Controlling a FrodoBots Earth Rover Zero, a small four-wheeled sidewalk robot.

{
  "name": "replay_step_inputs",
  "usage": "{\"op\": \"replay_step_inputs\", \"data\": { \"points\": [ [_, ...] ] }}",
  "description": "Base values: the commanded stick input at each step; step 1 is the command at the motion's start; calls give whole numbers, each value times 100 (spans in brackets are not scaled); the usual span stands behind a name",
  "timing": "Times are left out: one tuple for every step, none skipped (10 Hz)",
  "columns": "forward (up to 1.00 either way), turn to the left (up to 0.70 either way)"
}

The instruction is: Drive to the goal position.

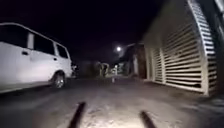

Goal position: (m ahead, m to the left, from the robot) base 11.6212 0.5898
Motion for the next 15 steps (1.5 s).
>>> {"op": "replay_step_inputs", "data": {
  "points": [
    [100, 2],
    [100, 2],
    [100, 2],
    [100, 2],
    [100, 2],
    [100, 2],
    [100, 2],
    [100, 2],
    [100, 2],
    [100, 2],
    [100, 2],
    [100, 2],
    [100, 2],
    [100, -3],
    [100, -24]
  ]
}}
